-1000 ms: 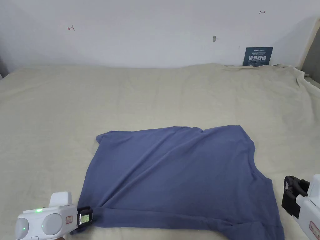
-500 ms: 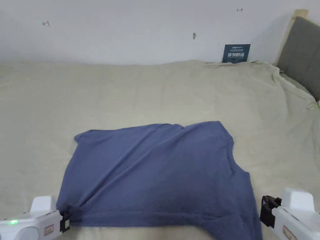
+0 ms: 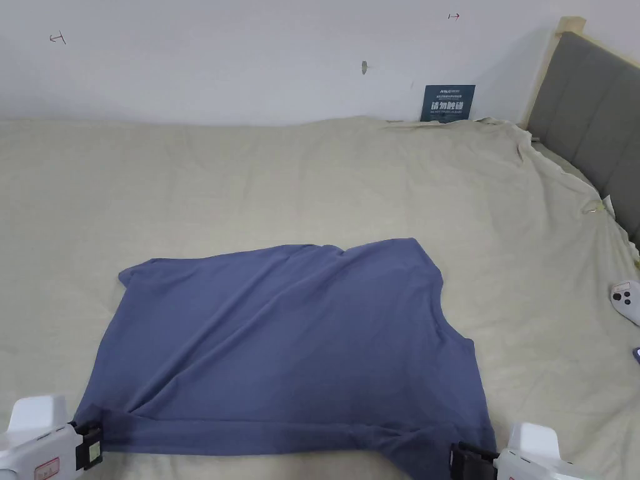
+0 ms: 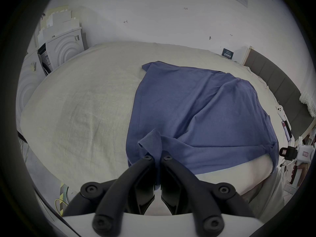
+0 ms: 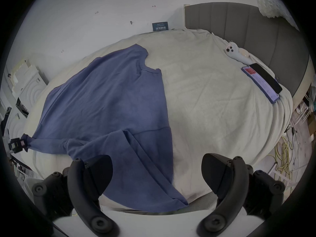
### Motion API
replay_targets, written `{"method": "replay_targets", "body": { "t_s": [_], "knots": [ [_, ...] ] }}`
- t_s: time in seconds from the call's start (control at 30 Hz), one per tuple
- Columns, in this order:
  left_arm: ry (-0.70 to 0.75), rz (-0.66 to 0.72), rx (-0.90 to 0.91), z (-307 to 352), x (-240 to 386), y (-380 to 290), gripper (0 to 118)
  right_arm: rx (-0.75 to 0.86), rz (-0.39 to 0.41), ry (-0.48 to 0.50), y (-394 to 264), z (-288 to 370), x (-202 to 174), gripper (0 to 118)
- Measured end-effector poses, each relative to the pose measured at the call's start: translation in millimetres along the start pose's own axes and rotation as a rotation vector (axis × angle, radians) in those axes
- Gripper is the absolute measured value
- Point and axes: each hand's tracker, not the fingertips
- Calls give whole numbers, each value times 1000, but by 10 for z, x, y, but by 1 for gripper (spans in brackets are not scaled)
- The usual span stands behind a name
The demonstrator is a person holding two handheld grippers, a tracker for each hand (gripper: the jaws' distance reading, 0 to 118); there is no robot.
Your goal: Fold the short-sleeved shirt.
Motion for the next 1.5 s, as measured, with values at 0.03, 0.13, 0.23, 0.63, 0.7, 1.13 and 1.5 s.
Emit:
{"method": "replay_targets", "body": {
  "t_s": [0.03,0.13,0.23,0.63,0.7,1.13,1.5],
  "knots": [
    [0,2,-1,1,0,-6,2,-3,-15,2,9,-16,2,100],
    [0,4,-4,-2,-3,-20,2,-13,0,-7,26,-99,-6,71],
    [0,5,-4,5,1,-26,2,-11,63,-25,-8,-150,-54,55],
    [-6,14,20,0,-20,12,2,55,138,-24,80,188,-130,2],
    [-10,19,22,0,-23,37,2,66,156,-30,129,204,-124,3],
    [-29,51,106,37,-88,354,2,261,156,36,731,619,-319,2],
    [-32,96,181,-236,-132,949,2,315,181,42,1587,177,-565,2]
  ]
}}
